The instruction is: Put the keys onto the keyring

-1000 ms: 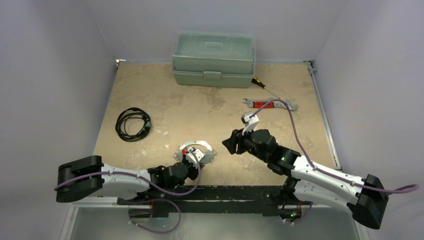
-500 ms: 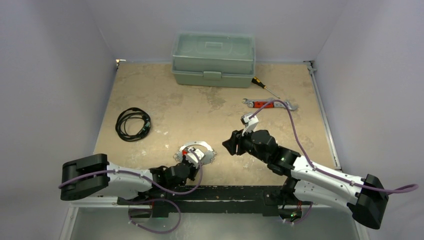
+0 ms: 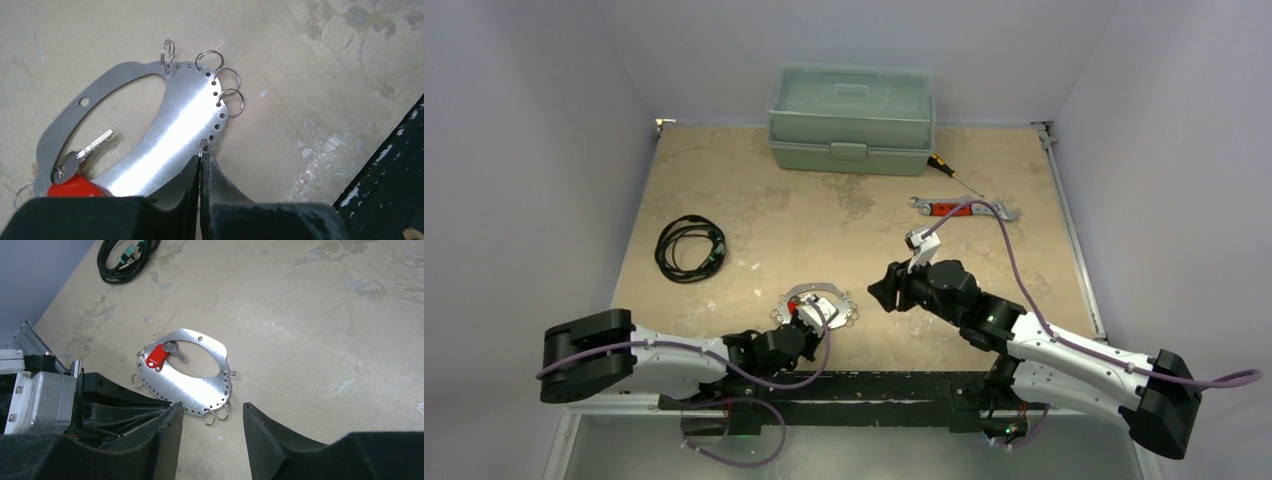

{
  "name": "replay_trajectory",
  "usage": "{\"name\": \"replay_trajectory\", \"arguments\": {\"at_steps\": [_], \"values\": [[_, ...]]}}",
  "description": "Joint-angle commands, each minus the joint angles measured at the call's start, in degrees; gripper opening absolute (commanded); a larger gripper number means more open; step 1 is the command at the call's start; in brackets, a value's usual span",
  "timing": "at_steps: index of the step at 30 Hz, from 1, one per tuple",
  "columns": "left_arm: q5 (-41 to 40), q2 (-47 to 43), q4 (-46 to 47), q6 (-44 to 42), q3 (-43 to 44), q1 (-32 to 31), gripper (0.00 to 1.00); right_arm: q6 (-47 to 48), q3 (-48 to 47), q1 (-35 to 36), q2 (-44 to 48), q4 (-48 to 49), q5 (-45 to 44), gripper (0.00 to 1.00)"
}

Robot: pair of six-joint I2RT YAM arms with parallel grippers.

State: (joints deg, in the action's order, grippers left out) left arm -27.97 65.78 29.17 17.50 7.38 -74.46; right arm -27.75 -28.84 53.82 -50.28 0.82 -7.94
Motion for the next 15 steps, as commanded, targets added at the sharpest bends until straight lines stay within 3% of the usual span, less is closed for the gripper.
{"name": "replay_trajectory", "arguments": {"at_steps": [1,11,15], "values": [[2.2,-5.5,-5.8,-2.3,5.5,-0.4,0.0,2.2,-0.2,-0.2,3.4,1.2,3.3,0.51],[6.0,-12.9,-24.0,-3.3,16.6,-0.4,0.0,9.1,6.8,-0.2,15.5,15.6,21.0,0.52],[7.7,-12.6,-32.9,-3.8,22.6,-0.4,0.0,11.8,6.1,-0.2,17.7,14.5,25.0,0.51]]}}
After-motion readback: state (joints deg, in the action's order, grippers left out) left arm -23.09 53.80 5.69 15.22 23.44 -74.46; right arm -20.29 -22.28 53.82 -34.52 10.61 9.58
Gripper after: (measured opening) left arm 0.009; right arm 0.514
